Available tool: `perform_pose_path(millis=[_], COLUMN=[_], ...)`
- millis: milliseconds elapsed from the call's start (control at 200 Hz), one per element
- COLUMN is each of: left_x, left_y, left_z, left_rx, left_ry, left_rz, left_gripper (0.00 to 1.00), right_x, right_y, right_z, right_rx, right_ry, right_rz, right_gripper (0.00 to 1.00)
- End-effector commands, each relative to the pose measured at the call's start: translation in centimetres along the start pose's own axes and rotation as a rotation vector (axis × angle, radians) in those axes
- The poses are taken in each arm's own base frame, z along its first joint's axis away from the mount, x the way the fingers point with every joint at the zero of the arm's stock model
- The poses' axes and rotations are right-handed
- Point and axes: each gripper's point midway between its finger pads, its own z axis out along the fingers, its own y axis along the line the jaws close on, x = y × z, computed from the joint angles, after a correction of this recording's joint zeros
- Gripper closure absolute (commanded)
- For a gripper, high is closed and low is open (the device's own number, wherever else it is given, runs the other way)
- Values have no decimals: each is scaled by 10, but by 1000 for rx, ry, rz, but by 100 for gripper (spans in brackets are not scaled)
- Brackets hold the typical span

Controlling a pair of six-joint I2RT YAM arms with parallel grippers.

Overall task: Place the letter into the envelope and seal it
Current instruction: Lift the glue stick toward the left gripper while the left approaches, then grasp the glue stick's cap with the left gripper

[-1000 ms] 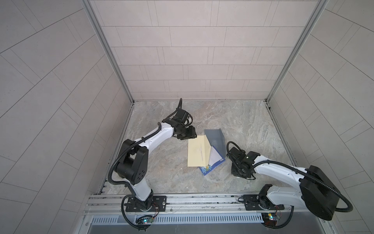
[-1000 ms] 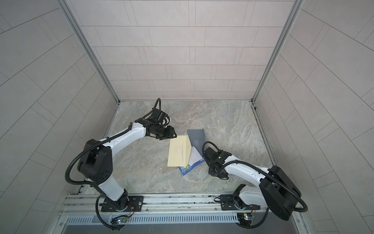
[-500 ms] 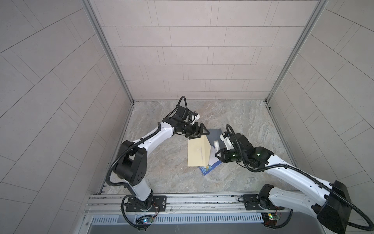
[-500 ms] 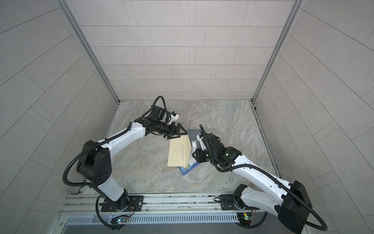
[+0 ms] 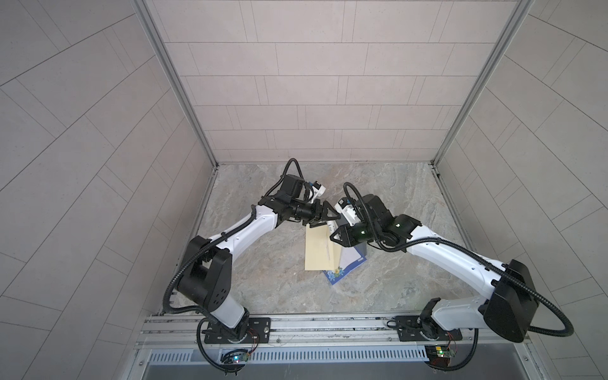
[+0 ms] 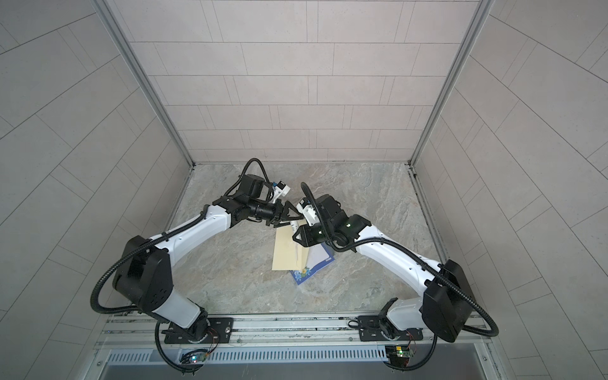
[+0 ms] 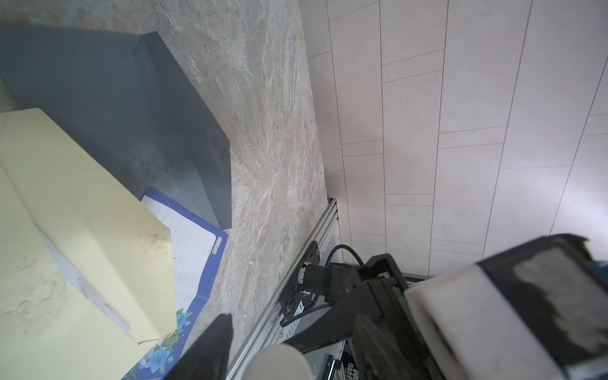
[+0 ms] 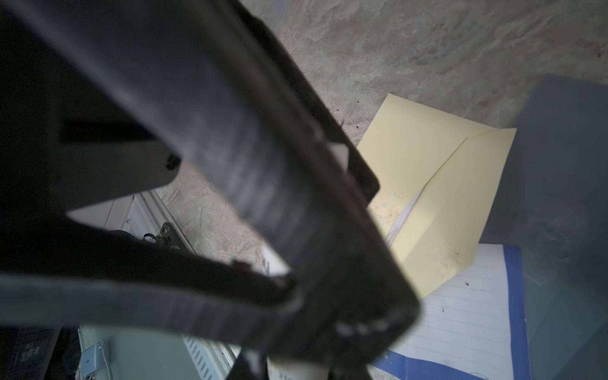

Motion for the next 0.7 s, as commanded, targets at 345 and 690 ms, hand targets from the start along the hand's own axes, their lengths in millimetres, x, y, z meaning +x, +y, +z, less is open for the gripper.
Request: perform_pose_path(millis=[345, 690], left_x=[-17, -77], left_y=[2, -47], left_z=[-12, -61], left_rx=[-94, 51], left_ry=[-100, -493], left_rz=[5, -47], left_gripper=[96, 100], right_x=[-50, -85], right_y=[-7, 17], right_z=[-29, -54], right_rx=[-39, -272], right_ry=[-163, -464], right_rz=[21, 163], right_gripper=[62, 36])
